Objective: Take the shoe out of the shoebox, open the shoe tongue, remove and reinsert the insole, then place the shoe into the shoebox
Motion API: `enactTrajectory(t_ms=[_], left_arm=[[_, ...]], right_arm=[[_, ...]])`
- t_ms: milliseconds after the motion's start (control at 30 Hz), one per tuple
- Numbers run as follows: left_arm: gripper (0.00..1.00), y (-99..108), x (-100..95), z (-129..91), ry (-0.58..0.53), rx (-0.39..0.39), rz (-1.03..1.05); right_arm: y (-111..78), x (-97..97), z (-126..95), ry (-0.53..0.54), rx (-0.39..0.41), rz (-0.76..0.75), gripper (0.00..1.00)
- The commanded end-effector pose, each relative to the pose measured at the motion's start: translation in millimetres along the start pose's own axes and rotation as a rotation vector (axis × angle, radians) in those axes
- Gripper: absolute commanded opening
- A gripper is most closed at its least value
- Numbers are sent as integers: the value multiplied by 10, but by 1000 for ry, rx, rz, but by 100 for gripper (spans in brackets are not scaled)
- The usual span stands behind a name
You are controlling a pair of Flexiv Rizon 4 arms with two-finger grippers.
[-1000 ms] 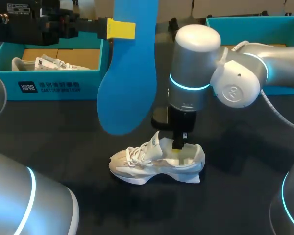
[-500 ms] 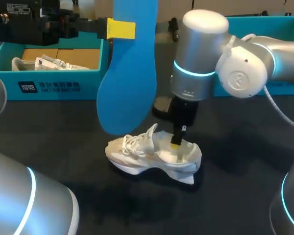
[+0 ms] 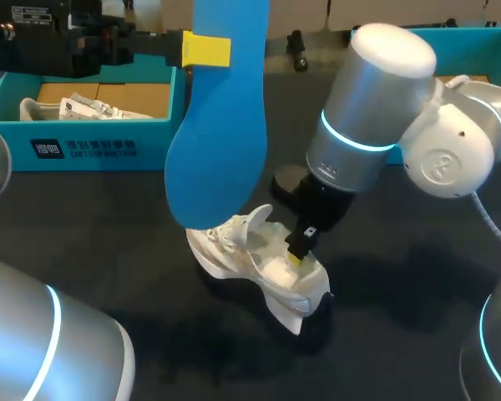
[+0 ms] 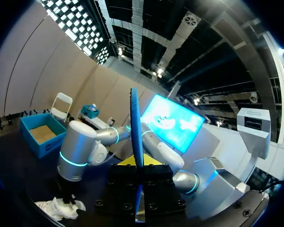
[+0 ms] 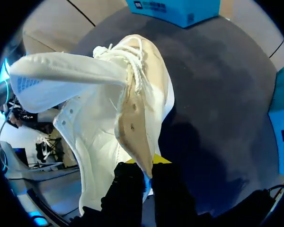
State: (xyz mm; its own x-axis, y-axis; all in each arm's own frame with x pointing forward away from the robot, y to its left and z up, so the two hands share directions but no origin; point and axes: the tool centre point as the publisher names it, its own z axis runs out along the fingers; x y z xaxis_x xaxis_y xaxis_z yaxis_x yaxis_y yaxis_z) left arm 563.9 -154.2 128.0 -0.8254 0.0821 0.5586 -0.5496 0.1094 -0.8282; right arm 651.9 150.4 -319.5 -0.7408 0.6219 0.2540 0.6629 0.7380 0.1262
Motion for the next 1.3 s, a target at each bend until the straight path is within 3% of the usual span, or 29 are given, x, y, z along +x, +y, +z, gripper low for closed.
enactTrajectory(t_ms=[33, 267, 367, 467, 667, 867, 1000, 1300], left_arm=[[0, -20, -2, 10, -2, -5, -1], [0, -20, -2, 10, -2, -5, -1], [0, -20, -2, 10, -2, -5, -1], [0, -20, -2, 10, -2, -5, -1], [0, -20, -2, 10, -2, -5, -1], [0, -20, -2, 10, -2, -5, -1], [0, -20, -2, 10, -2, -5, -1], [0, -20, -2, 10, -2, -5, -1]], right_arm=[[-45, -4, -8, 4, -32, 0, 0], [-45, -4, -8, 4, -32, 0, 0], [-99, 41, 64, -41, -134, 178, 0], [-127, 146, 156, -75, -187, 305, 0], [-135, 340, 180, -152, -211, 491, 0], [-140, 409, 232, -178, -222, 617, 0], [-157, 354, 300, -184, -226, 691, 0], [-145, 125, 431, -155, -248, 690, 0]])
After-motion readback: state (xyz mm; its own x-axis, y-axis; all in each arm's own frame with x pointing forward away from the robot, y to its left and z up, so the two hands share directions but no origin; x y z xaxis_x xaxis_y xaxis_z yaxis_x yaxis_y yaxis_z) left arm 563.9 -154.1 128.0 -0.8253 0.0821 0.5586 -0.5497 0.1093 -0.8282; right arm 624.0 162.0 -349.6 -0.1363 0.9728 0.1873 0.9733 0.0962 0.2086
